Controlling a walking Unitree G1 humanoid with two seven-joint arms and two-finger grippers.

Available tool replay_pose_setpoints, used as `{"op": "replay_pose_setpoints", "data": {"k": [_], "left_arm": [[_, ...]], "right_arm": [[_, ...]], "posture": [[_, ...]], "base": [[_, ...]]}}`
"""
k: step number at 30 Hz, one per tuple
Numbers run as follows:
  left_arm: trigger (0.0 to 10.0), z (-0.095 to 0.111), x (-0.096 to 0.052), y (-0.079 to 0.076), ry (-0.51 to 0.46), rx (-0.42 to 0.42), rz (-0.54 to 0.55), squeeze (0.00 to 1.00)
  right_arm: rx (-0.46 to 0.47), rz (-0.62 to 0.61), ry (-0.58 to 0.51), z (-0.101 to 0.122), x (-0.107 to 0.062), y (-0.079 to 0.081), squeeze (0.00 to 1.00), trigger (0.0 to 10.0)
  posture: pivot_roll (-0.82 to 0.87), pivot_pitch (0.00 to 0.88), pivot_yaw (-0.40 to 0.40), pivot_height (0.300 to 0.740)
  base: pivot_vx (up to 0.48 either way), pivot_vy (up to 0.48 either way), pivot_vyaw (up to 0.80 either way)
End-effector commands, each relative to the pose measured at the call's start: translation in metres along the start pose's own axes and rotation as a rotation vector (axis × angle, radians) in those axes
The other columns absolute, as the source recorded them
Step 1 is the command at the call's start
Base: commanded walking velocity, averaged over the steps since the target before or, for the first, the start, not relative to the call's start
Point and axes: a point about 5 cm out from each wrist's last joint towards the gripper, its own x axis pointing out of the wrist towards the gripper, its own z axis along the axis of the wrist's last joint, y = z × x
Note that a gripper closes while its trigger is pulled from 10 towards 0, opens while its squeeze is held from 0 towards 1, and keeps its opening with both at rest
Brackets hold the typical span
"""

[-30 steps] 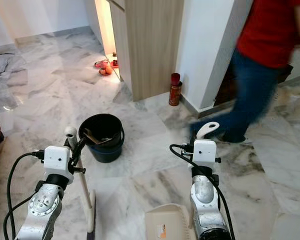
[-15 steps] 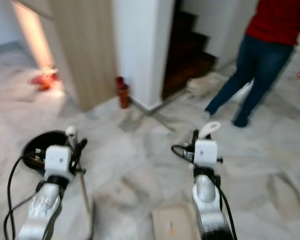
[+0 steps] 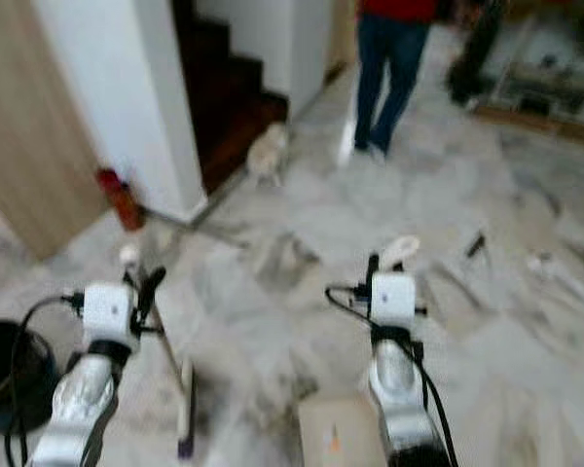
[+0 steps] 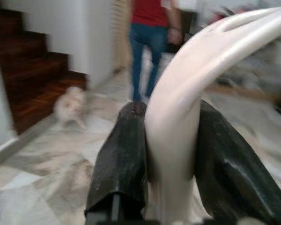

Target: Sweep floor

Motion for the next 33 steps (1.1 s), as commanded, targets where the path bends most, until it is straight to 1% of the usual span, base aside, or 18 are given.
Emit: {"op": "replay_pose_setpoints", "data": {"k": [1,16,23,26,33], "left_arm": [[10.0,0.0061,0.0029,0.0001,-0.032,0.008,-0.002,0.00],[10.0,0.0063,0.0042,-0.0029,-0.030,0.000,-0.016,0.00],[10.0,0.0061,0.0045,-0.0039,-0.027,-0.016,-0.028,0.00],[10.0,0.0068,0.0052,-0.0053,-0.029,-0.029,-0.032,0.00],[10.0,0.0065,0.0069,-0.0053,-0.023,-0.024,-0.028,0.00]], "right_arm": [[-0.001,-0.010,-0.034,0.0064,0.0036,-0.0028,0.00,10.0],[-0.001,-0.012,-0.034,0.0064,0.0041,-0.0034,0.00,10.0],[-0.001,-0.012,-0.036,0.0064,0.0037,-0.0034,0.00,10.0],[-0.003,-0.008,-0.045,0.0071,0.0038,-0.0031,0.00,10.0],[-0.005,0.004,-0.052,0.0088,0.0043,-0.0004,0.00,10.0]], "posture": [[0.12,0.010,0.030,0.740],[0.12,0.007,0.028,0.740],[0.11,0.010,0.029,0.740],[0.11,0.010,0.029,0.740],[0.11,0.003,0.028,0.740]], "base": [[0.000,0.000,-0.80],[0.000,0.000,-0.80],[0.000,0.000,-0.77],[0.000,0.000,0.00],[0.000,0.000,0.00]]}}
